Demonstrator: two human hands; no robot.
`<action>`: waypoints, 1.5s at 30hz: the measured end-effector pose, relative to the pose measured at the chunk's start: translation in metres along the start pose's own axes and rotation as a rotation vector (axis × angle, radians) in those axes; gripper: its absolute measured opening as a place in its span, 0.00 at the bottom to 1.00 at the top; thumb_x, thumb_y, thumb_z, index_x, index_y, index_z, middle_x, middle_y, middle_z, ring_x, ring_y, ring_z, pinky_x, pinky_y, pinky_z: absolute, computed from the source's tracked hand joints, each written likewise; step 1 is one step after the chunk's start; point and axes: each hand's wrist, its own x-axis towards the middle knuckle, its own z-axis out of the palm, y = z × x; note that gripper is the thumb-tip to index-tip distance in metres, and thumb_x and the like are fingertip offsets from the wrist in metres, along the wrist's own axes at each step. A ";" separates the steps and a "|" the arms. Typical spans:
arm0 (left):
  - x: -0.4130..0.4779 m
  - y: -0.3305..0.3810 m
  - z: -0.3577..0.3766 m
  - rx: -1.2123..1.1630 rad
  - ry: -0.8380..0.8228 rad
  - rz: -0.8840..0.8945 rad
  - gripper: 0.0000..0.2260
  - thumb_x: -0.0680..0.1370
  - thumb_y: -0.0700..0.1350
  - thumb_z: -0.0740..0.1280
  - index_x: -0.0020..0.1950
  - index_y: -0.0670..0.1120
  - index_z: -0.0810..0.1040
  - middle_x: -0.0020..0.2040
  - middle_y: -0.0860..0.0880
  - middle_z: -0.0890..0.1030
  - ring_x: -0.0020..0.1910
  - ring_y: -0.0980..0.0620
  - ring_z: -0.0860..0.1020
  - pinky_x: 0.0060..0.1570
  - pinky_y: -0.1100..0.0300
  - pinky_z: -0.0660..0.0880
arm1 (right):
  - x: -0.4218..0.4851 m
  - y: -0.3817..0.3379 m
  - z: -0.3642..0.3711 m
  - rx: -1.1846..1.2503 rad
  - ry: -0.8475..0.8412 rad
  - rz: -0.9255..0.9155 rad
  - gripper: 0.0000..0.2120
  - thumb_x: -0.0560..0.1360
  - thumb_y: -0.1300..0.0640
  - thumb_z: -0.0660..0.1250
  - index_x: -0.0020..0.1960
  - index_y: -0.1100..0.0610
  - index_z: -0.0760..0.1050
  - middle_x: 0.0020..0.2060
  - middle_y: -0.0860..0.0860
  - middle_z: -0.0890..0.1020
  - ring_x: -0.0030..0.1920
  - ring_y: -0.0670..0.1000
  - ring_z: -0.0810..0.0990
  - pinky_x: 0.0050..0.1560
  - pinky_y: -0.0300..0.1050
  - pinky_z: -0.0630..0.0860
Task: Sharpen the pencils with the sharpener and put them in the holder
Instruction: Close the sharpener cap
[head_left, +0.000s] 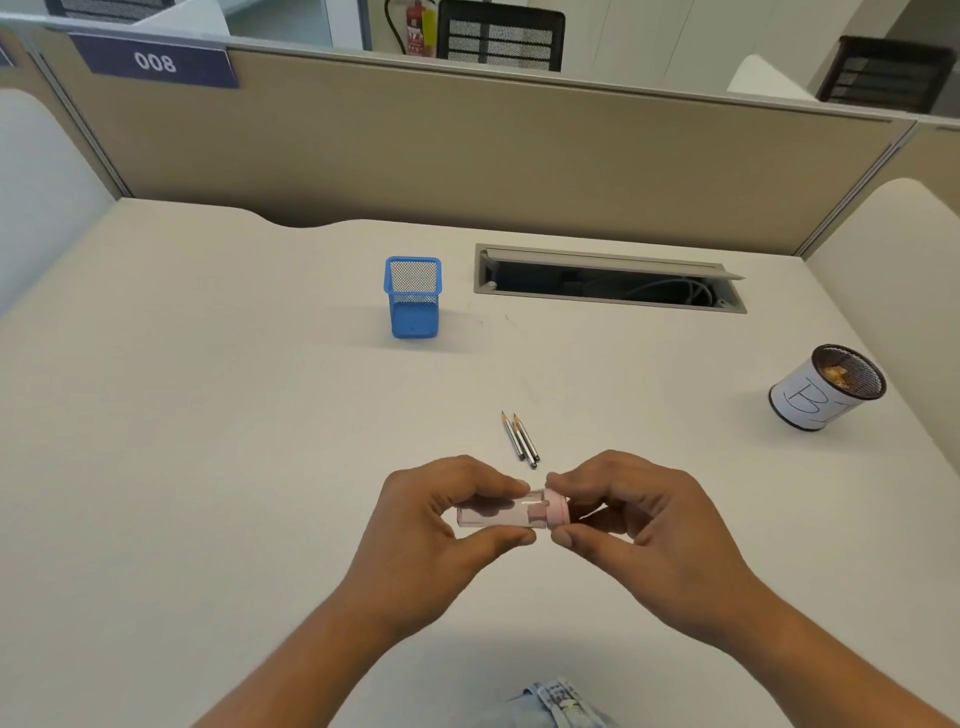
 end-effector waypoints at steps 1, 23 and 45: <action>0.000 -0.001 -0.001 -0.004 -0.009 0.001 0.11 0.66 0.44 0.80 0.46 0.52 0.86 0.42 0.56 0.85 0.43 0.53 0.83 0.44 0.64 0.78 | 0.000 0.000 0.000 -0.019 -0.009 -0.019 0.13 0.68 0.67 0.77 0.50 0.55 0.86 0.44 0.47 0.85 0.45 0.52 0.85 0.45 0.39 0.81; 0.029 -0.073 0.038 0.529 -0.166 -0.053 0.11 0.76 0.48 0.70 0.58 0.56 0.79 0.55 0.60 0.79 0.54 0.59 0.76 0.56 0.62 0.73 | 0.020 0.095 -0.004 -0.321 -0.005 0.113 0.12 0.69 0.64 0.76 0.49 0.52 0.82 0.46 0.44 0.83 0.47 0.47 0.84 0.48 0.42 0.83; 0.061 -0.124 0.074 0.632 -0.187 -0.207 0.17 0.74 0.50 0.71 0.62 0.56 0.75 0.56 0.57 0.75 0.57 0.55 0.75 0.51 0.60 0.74 | 0.054 0.161 -0.012 -0.577 -0.073 0.140 0.12 0.70 0.59 0.72 0.53 0.53 0.80 0.46 0.48 0.80 0.46 0.47 0.78 0.49 0.38 0.74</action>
